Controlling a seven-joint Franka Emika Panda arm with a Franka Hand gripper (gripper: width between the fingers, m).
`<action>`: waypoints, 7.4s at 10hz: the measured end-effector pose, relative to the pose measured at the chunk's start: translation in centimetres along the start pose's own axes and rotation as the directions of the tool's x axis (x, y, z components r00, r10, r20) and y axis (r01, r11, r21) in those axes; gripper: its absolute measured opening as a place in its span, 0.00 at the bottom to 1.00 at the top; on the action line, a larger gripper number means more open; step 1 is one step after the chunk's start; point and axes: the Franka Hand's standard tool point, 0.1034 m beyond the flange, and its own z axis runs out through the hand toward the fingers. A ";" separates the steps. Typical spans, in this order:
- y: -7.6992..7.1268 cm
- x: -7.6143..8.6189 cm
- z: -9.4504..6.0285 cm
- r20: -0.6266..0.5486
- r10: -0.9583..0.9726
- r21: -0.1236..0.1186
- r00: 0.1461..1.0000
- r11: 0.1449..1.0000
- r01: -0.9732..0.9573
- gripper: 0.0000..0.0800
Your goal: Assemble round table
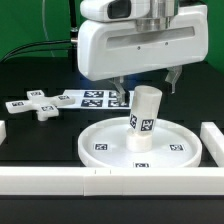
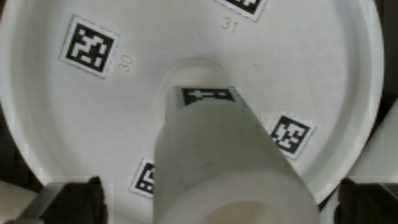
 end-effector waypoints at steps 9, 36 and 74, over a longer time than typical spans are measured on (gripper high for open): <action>-0.1 0.1 0.0 -0.009 0.175 0.021 0.985 0.984 -0.175 0.51; -1.2 1.4 -0.2 0.010 0.796 0.099 0.605 0.601 -0.793 0.81; -0.8 0.2 1.0 -0.061 -0.065 -0.007 0.996 0.998 0.064 0.51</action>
Offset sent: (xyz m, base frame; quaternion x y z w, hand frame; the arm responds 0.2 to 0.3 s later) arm 0.0000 0.0000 0.0000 0.0000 0.0000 0.0000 1.0000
